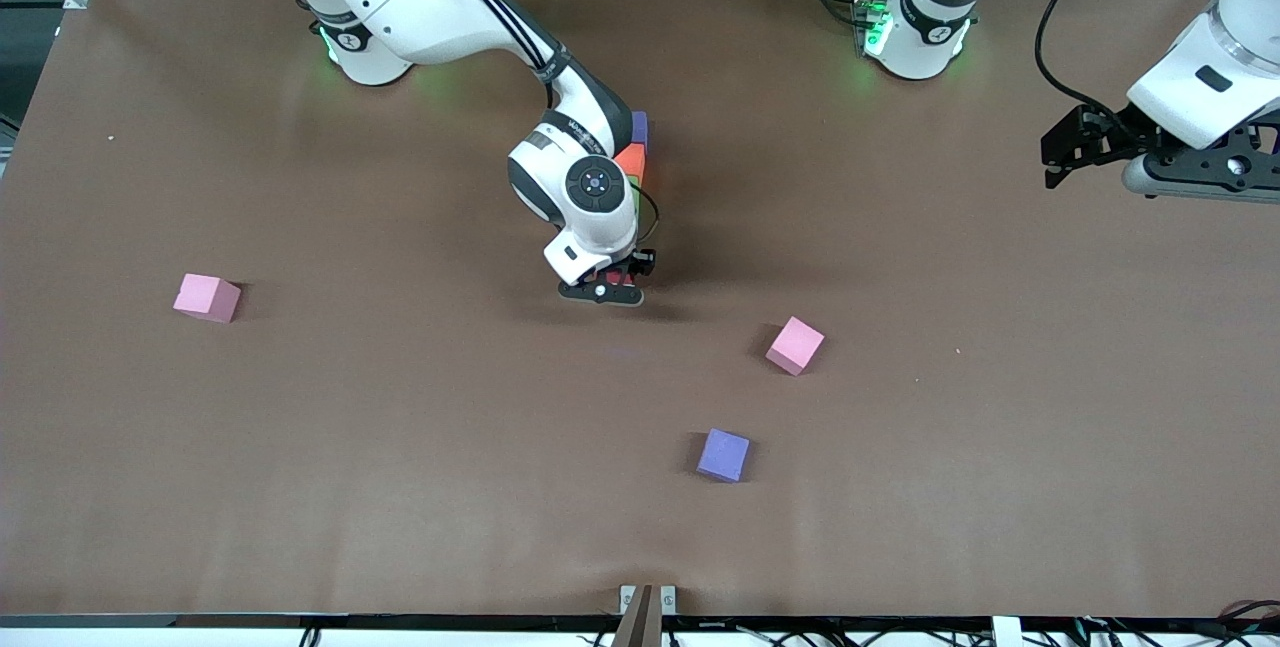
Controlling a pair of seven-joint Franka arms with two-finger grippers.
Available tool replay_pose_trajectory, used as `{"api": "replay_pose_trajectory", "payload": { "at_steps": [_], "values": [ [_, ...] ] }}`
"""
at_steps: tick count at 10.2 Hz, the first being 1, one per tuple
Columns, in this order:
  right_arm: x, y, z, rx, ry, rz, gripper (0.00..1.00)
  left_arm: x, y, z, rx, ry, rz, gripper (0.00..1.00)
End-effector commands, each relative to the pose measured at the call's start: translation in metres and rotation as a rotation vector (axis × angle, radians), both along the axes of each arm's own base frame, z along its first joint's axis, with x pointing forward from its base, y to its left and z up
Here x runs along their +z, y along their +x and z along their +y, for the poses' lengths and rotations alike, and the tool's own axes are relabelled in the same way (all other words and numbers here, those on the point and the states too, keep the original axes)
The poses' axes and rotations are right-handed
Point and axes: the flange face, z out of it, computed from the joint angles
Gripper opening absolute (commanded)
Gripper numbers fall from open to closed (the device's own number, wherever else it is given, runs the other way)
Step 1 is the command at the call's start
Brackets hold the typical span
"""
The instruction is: Arrange blocks into number 1
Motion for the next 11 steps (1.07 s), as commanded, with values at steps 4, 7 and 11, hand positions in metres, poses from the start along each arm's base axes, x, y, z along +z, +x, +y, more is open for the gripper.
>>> {"api": "replay_pose_trajectory", "payload": {
  "at_steps": [4,7,11],
  "values": [
    [-0.012,-0.006,0.006,0.018,-0.006,0.010,1.00,0.010,-0.003,0.011,0.022,-0.140,0.034,1.00],
    [0.026,0.034,-0.016,-0.005,0.013,-0.018,1.00,0.014,-0.006,0.009,0.006,-0.121,0.021,1.00],
    [0.101,0.104,-0.075,-0.002,-0.019,0.009,1.00,0.016,-0.002,0.009,-0.001,-0.083,-0.008,1.00]
  ]
}}
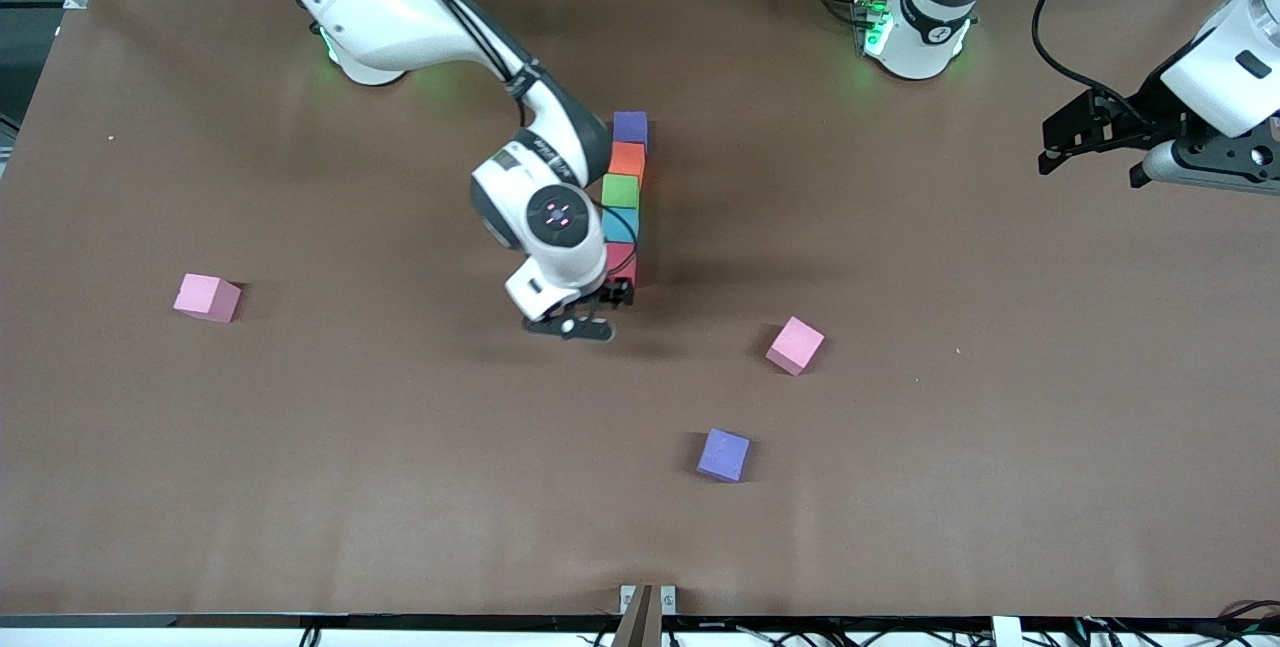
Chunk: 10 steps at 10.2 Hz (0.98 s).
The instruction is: Arrange blocks into number 1
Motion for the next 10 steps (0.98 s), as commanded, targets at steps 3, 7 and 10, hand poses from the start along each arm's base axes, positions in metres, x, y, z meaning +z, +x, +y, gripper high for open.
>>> {"api": "replay_pose_trajectory", "payload": {
  "at_steps": [3,7,10],
  "values": [
    [0.092,0.062,-0.120,-0.005,-0.006,-0.002,1.00,0.006,0.000,0.002,-0.031,0.042,-0.031,1.00],
    [0.162,0.088,-0.241,-0.014,-0.021,-0.024,1.00,0.008,0.002,0.001,-0.036,0.058,-0.050,1.00],
    [0.202,0.090,-0.313,0.014,-0.027,-0.040,1.00,0.008,0.002,0.000,-0.036,0.058,-0.053,1.00]
  ]
}}
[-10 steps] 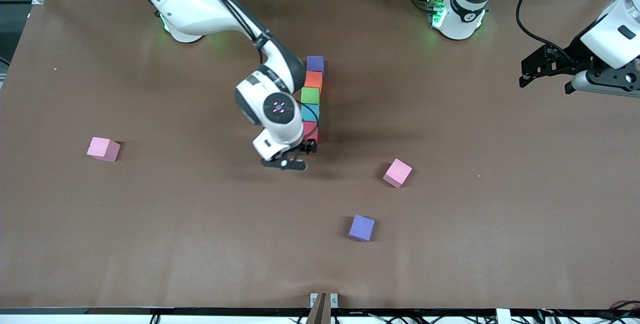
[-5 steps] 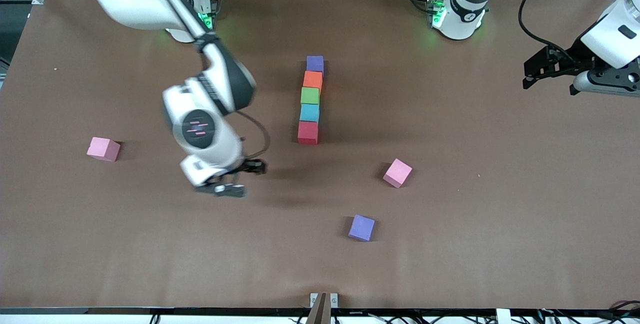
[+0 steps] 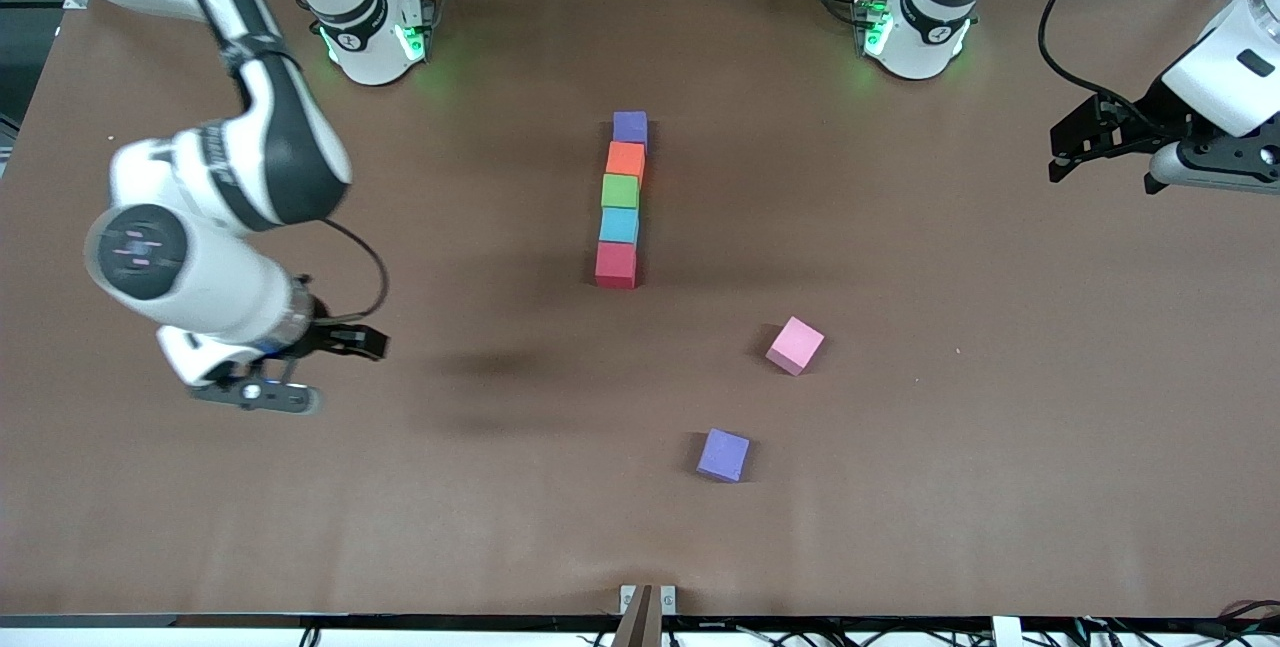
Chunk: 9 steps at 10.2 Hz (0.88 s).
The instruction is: Arrange blocks into number 1
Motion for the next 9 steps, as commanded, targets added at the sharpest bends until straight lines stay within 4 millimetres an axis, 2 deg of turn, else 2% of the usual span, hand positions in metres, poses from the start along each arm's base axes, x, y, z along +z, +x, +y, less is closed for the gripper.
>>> {"api": "replay_pose_trajectory", "payload": {
  "at_steps": [1,3,6,9],
  "values": [
    [0.043,-0.008,-0.049,0.005,-0.002,-0.038,1.00,0.004,-0.001,0.000,-0.028,0.020,-0.016,1.00],
    [0.086,-0.023,-0.085,0.070,-0.014,-0.074,1.00,0.005,-0.003,-0.010,-0.037,0.018,-0.017,1.00],
    [0.140,-0.062,-0.122,0.057,-0.035,-0.069,1.00,0.005,-0.003,-0.009,-0.034,0.021,-0.018,1.00],
    [0.179,-0.100,-0.132,0.048,-0.010,-0.072,1.00,0.004,-0.002,-0.004,-0.039,0.022,-0.015,1.00]
  ]
}}
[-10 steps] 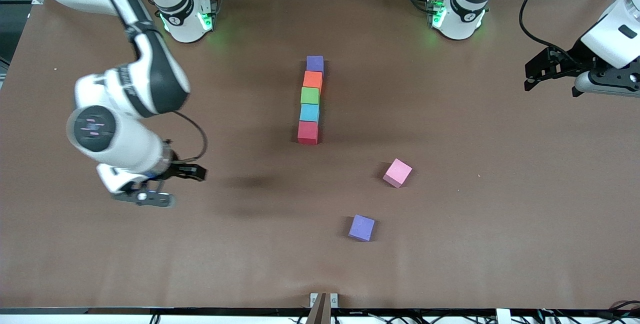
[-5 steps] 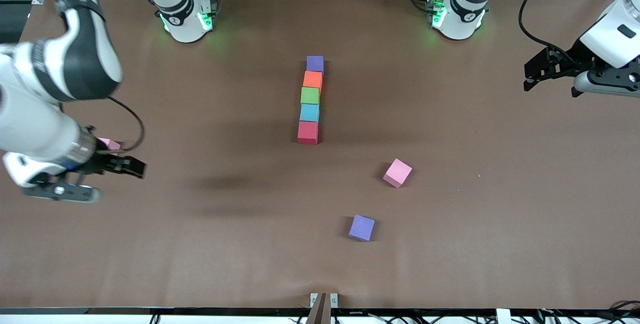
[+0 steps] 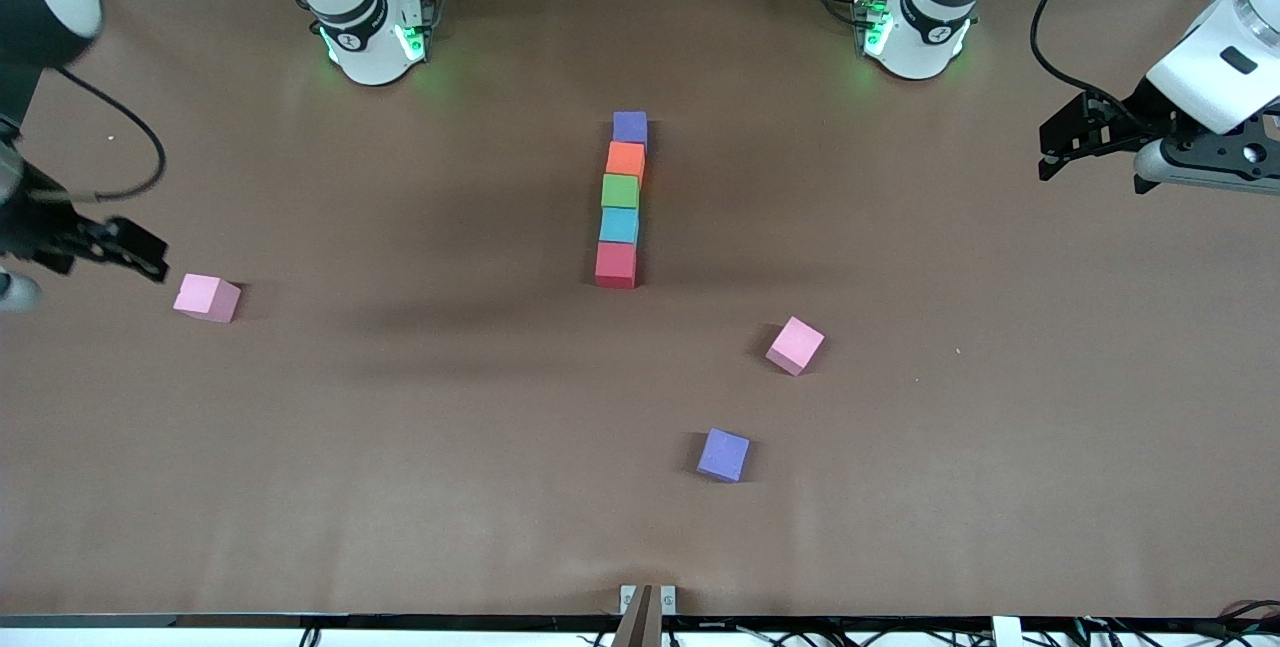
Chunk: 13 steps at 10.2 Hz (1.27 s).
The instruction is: Arrange blocks into number 1
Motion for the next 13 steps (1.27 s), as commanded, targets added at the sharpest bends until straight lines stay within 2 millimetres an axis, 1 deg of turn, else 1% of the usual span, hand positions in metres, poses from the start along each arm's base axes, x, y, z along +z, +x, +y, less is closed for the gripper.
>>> {"api": "replay_pose_trajectory", "payload": {
  "at_steps": [1,3,5,6,7,9,10,13],
  "values": [
    [0.024,-0.035,-0.014,-0.024,0.083,0.003,1.00,0.003,-0.001,0.004,-0.024,0.022,-0.012,1.00],
    [0.044,-0.049,-0.015,-0.014,0.083,-0.027,1.00,0.003,-0.001,0.004,-0.024,0.022,-0.012,1.00],
    [0.056,-0.068,-0.012,-0.013,0.072,-0.033,1.00,0.003,-0.001,0.004,-0.024,0.022,-0.012,1.00],
    [0.061,-0.071,-0.010,-0.009,0.073,-0.045,1.00,0.004,-0.001,0.004,-0.024,0.021,-0.013,1.00],
    [0.061,-0.071,-0.008,-0.006,0.073,-0.047,1.00,0.003,-0.001,0.004,-0.024,0.022,-0.012,1.00],
    [0.062,-0.071,0.004,0.016,0.081,-0.044,1.00,0.004,-0.001,0.004,-0.024,0.021,-0.013,1.00],
    [0.060,-0.069,0.007,0.022,0.079,-0.043,1.00,0.004,-0.001,0.004,-0.024,0.021,-0.013,1.00],
    [0.044,-0.059,0.008,0.023,0.081,-0.018,1.00,0.004,-0.001,0.004,-0.024,0.021,-0.013,1.00]
  ]
}}
